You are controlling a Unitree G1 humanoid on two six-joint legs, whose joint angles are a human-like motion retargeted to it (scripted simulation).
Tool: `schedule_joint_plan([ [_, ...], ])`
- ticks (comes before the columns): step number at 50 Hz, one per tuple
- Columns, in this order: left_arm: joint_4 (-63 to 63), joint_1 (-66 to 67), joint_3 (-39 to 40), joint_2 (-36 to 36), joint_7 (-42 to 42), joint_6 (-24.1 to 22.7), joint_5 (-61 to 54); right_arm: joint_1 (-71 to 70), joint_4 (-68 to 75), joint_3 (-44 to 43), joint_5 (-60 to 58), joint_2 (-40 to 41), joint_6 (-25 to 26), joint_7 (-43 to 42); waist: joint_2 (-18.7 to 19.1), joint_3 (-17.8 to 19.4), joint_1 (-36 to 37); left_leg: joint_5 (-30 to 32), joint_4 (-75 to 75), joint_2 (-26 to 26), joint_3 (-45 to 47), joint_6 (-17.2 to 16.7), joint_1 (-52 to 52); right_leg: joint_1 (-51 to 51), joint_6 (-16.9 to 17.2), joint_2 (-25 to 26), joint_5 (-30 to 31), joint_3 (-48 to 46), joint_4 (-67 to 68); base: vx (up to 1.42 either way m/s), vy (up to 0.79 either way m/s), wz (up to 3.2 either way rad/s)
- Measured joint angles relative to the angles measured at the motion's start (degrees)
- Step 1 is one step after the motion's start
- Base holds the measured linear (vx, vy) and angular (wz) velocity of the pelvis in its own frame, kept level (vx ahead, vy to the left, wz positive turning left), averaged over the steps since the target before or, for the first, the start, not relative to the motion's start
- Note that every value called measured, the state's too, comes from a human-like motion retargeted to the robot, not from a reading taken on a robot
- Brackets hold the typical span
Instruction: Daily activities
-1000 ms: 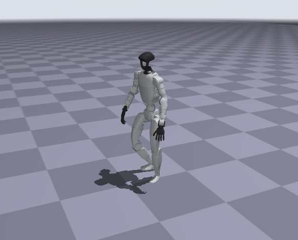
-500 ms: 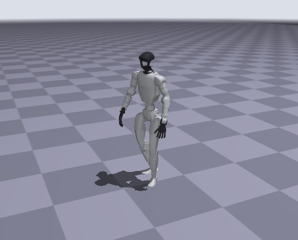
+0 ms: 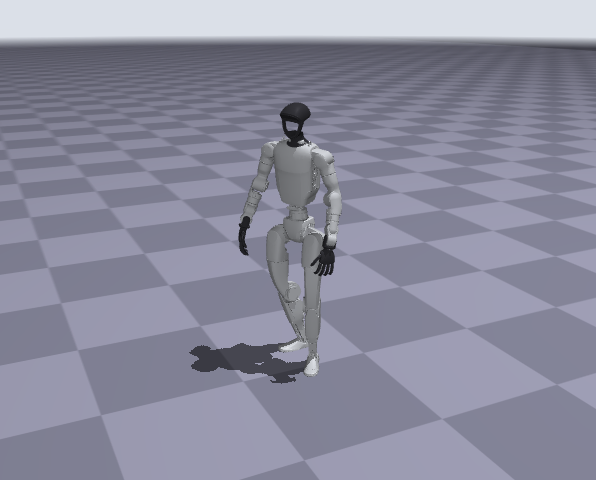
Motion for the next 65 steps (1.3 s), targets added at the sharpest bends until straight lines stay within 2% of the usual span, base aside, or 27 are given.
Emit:
schedule_joint_plan([
  [10,1.1,0.3,-0.3,-0.7,-1.7,0.5,0.1,-0.4,-1.9,1.4,-0.2,1.4,0.8,1.6,0.4,0.5,-0.9,-6.8,14.7,2.1,-5.3,1.4,-0.3,-0.7,-1.3,1.1,1.5,-0.1,-1.2,-0.02,0.0,0.34],
  [25,1.8,-0.5,-1.8,-2.8,-3.3,-0.3,1.5,1.6,1.0,0.2,0.4,1.2,1.0,2.9,2.8,-0.6,-4.4,-5.4,-2.1,-3.0,-6.2,-0.1,6.7,-1.3,-1.3,1.0,2.2,-5.0,-2.0,0.01,0.05,0.41],
  [36,0.7,-1.8,-2.1,-3.3,-1.4,-1.8,1.6,1.6,2.4,0.6,-0.3,0.4,0.3,1.9,4.4,0.1,-2.9,-6.0,-3.4,-4.5,-8.2,0.1,6.1,-1.1,-1.1,-0.2,2.1,-7.7,-1.2,0.01,0.08,0.35],
  [43,0.5,-2.0,-1.6,-3.1,0.5,-2.4,0.7,0.3,0.6,1.6,-1.1,-0.6,-0.6,0.7,5.1,0.3,-1.7,-6.9,-4.8,-6.1,-10.4,0.8,6.3,-2.0,-0.9,-2.1,0.5,-9.1,2.6,0.03,0.11,0.34],
  [48,1.4,-1.8,-1.4,-3.2,1.8,-2.4,-0.2,-0.3,-1.5,2.4,-1.3,-1.5,-1.1,-0.1,5.5,0.7,-1.5,-6.6,-8.2,-8.1,-12.7,1.4,8.2,-4.2,-1.3,-5.4,-1.6,-9.2,10.9,0.04,0.12,0.42],
  [50,2.0,-1.7,-1.4,-3.4,2.1,-2.2,-0.8,-0.4,-2.4,2.8,-1.1,-1.8,-1.3,-0.1,5.7,1.3,-1.9,-6.1,-9.9,-9.3,-14.2,1.5,9.6,-6.0,-1.3,-7.7,-2.0,-6.7,17.6,0.06,0.14,0.75],
  [52,2.7,-1.5,-1.6,-3.9,2.1,-1.9,-1.3,-0.6,-3.1,3.2,-0.8,-2.0,-1.3,-0.1,5.2,2.3,-3.0,-5.3,-11.8,-11.7,-16.2,1.7,11.5,-9.7,0.0,-9.6,-2.4,0.0,26.3,0.05,0.14,1.18],
  [54,3.4,-1.1,-1.7,-4.4,2.1,-1.6,-1.8,-0.4,-3.7,3.5,-0.4,-2.1,-1.4,-0.1,4.1,3.3,-4.5,-4.2,-13.8,-14.6,-18.5,1.9,13.6,-14.4,1.7,-9.4,-4.7,8.2,33.1,0.06,0.12,1.25],
  [57,4.3,-0.6,-1.5,-4.7,2.0,-1.0,-2.6,-0.6,-4.3,3.9,0.1,-2.1,-1.3,0.0,3.8,4.0,-5.8,-3.4,-16.3,-16.3,-20.7,2.1,15.8,-19.0,1.4,-10.1,-5.2,11.8,39.2,0.09,0.11,0.77],
  [61,5.2,0.4,-0.8,-5.0,1.5,-0.6,-3.7,-0.7,-4.6,4.4,0.8,-1.9,-1.2,0.1,4.1,4.6,-7.6,-2.9,-19.0,-17.0,-23.6,2.0,18.5,-23.8,2.0,-9.4,-3.1,15.0,39.5,0.13,0.09,0.65],
  [65,5.7,1.7,0.0,-4.7,1.1,-0.6,-5.0,-0.9,-4.4,5.0,1.0,-1.6,-1.0,0.2,5.0,5.1,-9.2,-2.8,-21.2,-16.6,-26.2,2.0,21.1,-26.8,4.1,-6.9,1.8,17.6,31.6,0.18,0.04,0.53],
])
